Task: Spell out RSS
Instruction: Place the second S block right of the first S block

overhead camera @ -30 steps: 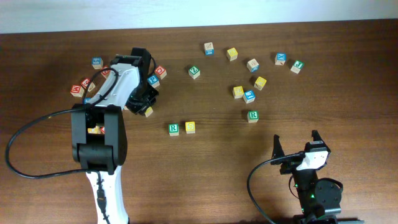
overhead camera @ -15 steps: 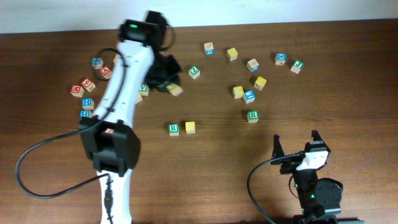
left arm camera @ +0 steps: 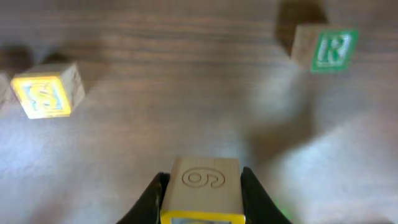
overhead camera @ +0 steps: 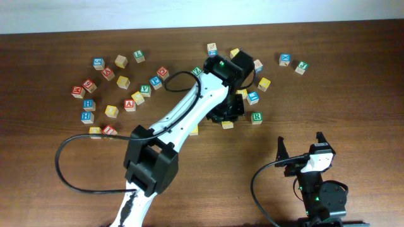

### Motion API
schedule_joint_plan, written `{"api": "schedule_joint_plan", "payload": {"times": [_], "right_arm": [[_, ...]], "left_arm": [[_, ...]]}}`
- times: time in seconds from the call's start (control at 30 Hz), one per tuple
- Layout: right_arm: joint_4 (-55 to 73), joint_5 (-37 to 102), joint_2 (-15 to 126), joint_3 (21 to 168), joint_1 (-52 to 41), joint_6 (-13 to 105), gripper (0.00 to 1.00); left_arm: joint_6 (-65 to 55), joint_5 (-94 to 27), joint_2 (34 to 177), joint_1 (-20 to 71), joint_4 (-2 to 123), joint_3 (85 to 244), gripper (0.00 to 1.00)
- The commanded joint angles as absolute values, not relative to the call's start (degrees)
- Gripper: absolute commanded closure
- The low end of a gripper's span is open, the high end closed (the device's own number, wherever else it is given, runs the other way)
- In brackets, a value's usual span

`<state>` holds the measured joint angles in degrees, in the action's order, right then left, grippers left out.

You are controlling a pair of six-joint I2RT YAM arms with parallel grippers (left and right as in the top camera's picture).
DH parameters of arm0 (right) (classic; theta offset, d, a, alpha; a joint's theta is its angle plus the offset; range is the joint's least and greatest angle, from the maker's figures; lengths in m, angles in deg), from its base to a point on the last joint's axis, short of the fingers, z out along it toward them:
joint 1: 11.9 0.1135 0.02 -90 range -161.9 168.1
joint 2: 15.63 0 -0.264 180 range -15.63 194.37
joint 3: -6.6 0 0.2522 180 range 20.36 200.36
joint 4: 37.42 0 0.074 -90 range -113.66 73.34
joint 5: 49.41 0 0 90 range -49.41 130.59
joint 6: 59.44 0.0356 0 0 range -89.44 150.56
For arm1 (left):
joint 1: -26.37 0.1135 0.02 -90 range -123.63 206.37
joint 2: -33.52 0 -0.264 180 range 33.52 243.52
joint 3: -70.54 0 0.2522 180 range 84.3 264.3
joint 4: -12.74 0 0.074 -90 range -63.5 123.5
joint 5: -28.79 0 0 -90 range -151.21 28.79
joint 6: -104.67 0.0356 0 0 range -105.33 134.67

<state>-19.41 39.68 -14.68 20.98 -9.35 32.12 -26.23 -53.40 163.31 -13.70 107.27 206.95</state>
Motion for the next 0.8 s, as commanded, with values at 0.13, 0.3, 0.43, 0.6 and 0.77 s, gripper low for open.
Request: {"api": "schedule_joint_plan", "payload": {"times": [0.13,0.3,0.43,0.6,0.77], "right_arm": [[-19.12,40.18,-14.90,20.68,-9.72,32.49,0.02],[-19.10,40.18,-14.90,20.68,-9.72,32.51,0.02],[-19.12,40.18,-14.90,20.68,-9.72,32.51,0.02],[-19.10,40.18,-14.90,20.68,-9.72,32.51,0.02],[-19.10,40.18,-14.90,20.68,-9.72,32.51,0.01]], "left_arm": [[-25.51,-68.43,163.84,-13.59,96.32,194.40,0.80],[-23.59,-70.14,164.04,-13.59,89.90,188.83,0.78],[-21.51,-70.07,164.04,-13.20,88.43,188.46,0.80],[-23.26,-70.05,164.04,-13.22,88.19,187.80,0.79],[-23.24,-70.01,164.04,-13.22,88.24,186.18,0.79]]}}
